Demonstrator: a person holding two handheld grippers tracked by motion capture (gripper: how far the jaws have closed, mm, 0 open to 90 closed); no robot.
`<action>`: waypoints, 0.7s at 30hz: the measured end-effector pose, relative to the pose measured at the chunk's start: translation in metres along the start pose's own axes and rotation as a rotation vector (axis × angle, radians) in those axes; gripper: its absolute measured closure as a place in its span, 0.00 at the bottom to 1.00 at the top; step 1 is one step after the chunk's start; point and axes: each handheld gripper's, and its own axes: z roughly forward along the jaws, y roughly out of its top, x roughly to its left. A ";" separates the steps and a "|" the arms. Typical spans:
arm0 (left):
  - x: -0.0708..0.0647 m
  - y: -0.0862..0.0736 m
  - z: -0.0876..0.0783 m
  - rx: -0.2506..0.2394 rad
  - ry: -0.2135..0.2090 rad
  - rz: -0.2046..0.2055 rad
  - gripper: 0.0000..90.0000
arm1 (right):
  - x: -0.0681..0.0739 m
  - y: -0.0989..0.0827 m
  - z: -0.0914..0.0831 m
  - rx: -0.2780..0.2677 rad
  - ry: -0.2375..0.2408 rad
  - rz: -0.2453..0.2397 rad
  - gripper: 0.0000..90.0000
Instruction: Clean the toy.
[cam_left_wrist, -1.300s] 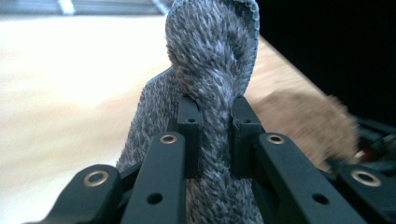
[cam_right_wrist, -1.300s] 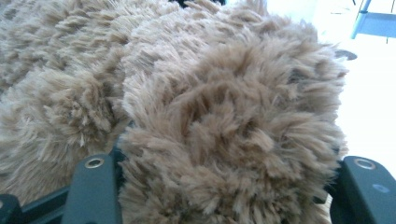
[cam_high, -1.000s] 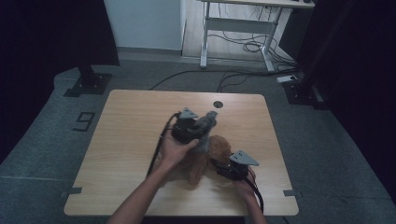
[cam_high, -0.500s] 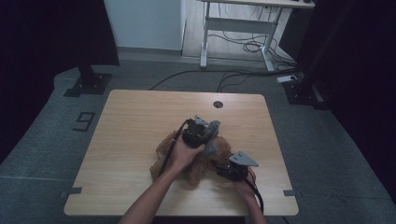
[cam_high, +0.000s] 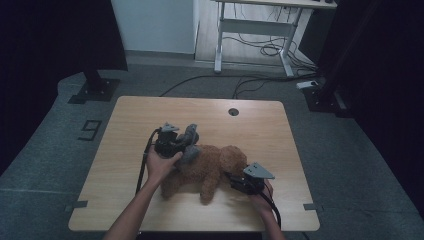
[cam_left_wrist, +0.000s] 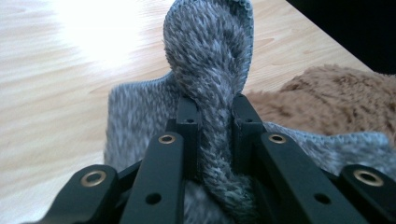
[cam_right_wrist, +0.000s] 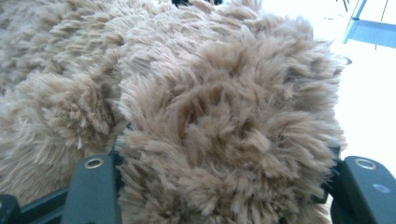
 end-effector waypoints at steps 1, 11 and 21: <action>0.002 -0.004 -0.003 -0.001 0.021 0.009 0.86 | 0.000 0.000 0.000 0.001 0.001 0.000 0.38; 0.033 -0.045 -0.005 0.028 0.012 -0.086 0.86 | -0.004 -0.001 0.000 -0.001 0.010 0.027 0.38; 0.000 0.015 -0.030 -0.109 -0.036 -0.024 0.86 | 0.001 0.001 0.007 -0.015 -0.052 0.017 0.40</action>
